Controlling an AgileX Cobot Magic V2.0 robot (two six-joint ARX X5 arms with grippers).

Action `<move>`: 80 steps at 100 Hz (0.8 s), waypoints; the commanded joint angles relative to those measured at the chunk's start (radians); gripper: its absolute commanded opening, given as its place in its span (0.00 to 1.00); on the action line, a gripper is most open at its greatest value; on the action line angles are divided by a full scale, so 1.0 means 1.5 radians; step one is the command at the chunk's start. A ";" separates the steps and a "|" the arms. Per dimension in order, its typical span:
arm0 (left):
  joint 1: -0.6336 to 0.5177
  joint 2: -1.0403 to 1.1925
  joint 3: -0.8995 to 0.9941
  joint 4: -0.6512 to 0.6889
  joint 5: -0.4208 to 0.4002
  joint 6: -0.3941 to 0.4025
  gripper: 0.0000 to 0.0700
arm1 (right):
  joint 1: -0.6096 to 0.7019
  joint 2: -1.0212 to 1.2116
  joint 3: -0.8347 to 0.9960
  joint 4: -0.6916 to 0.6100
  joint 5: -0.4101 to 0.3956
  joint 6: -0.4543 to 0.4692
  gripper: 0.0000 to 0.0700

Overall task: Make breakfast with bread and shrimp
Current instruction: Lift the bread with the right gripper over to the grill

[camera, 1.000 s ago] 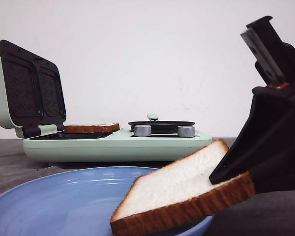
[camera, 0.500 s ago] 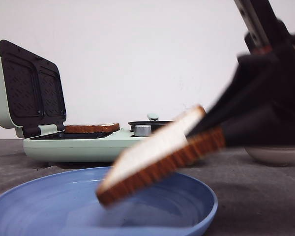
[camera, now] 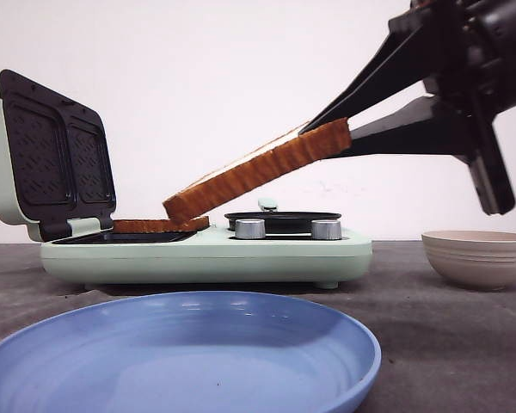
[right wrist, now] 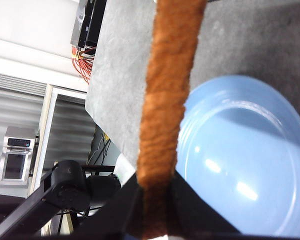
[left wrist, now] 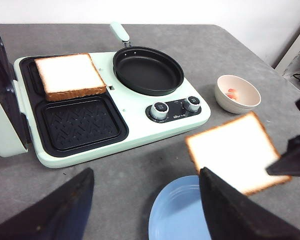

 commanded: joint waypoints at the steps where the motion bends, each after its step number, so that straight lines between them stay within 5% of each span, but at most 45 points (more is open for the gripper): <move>1: 0.000 0.002 0.008 0.007 0.000 -0.004 0.51 | 0.003 0.034 0.038 0.011 -0.006 -0.029 0.00; 41: 0.000 0.002 0.008 0.007 0.000 -0.005 0.51 | 0.003 0.305 0.318 0.010 -0.048 -0.057 0.00; 80: 0.000 0.002 0.008 0.008 -0.001 -0.005 0.51 | 0.004 0.504 0.544 0.003 -0.066 -0.018 0.00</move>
